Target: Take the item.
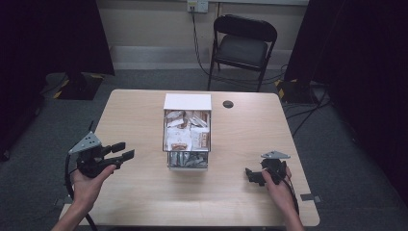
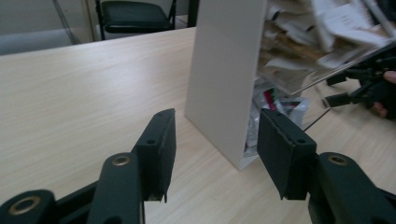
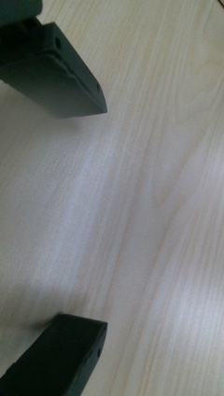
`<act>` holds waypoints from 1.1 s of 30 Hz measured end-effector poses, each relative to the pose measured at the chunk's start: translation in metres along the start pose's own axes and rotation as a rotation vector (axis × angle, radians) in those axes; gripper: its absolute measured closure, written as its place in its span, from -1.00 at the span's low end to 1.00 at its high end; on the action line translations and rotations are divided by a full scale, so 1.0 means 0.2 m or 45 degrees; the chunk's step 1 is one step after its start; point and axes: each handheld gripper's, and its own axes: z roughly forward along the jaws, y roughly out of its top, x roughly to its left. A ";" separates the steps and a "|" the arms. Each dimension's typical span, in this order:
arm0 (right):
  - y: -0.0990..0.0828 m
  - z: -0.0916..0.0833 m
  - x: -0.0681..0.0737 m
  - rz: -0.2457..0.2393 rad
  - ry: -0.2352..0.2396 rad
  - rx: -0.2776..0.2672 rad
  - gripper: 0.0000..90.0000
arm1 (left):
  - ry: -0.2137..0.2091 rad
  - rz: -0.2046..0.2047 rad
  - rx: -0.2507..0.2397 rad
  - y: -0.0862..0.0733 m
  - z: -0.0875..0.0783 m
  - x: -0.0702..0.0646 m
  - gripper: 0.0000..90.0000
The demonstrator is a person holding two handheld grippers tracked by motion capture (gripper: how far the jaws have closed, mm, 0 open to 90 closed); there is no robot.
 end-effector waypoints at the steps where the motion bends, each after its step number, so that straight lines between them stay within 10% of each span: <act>1: 0.00 0.00 0.00 0.000 0.000 0.000 -1.00 | -0.004 0.006 -0.004 0.01 0.00 -0.01 0.06; 18: 0.00 0.00 0.00 0.000 0.000 0.000 -1.00 | -0.208 0.075 -0.053 0.20 0.07 -0.12 0.09; 33: 0.00 0.00 0.00 0.000 0.000 0.000 -1.00 | -0.276 0.155 -0.079 0.36 0.08 -0.22 0.31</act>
